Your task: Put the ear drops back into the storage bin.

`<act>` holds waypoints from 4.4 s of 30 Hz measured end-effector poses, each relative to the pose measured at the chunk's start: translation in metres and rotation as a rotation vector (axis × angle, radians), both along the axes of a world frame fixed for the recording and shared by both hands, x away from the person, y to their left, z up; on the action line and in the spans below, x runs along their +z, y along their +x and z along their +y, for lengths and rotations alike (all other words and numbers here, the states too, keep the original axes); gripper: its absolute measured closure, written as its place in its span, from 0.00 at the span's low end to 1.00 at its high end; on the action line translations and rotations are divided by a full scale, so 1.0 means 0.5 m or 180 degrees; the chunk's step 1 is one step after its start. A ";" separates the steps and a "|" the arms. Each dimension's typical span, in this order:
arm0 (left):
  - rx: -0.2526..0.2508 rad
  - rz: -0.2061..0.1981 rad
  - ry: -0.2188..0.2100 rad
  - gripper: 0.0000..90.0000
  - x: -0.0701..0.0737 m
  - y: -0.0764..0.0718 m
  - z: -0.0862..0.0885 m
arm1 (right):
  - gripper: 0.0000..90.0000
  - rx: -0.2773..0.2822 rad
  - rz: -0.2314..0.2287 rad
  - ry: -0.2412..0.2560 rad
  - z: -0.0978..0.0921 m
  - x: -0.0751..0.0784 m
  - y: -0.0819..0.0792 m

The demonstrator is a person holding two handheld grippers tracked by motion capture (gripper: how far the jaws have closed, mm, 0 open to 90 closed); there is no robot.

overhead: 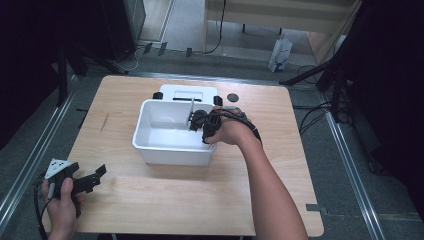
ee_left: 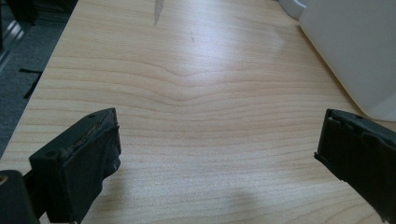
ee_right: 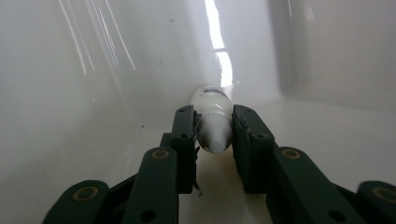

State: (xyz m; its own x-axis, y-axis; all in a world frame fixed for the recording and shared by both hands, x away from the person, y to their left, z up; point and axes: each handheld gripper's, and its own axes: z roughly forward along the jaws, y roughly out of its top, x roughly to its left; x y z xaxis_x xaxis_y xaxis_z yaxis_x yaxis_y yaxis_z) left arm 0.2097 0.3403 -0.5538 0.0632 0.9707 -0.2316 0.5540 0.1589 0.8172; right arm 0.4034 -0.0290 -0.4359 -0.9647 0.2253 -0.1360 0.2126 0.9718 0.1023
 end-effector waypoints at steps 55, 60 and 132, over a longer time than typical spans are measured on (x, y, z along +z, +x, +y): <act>0.0000 0.0004 0.0025 0.00 0.000 0.001 -0.002 | 0.00 -0.1013 -0.0321 0.0405 -0.129 0.137 -0.055; 0.0003 0.0001 0.0019 0.00 0.000 0.000 -0.001 | 0.00 -0.1126 -0.0312 0.0414 -0.173 0.121 -0.068; 0.0010 0.0028 0.0077 0.00 0.000 0.002 -0.006 | 0.00 -0.2739 -0.1014 0.2373 -0.607 -0.228 -0.329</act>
State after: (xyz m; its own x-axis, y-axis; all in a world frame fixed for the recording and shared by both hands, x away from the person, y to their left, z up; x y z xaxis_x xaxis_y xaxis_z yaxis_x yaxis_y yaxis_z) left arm 0.2107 0.3375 -0.5537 0.0583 0.9762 -0.2087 0.5609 0.1409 0.8158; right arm 0.2387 -0.3325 -0.5501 -0.4032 0.9100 0.0970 0.6302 0.1992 0.7504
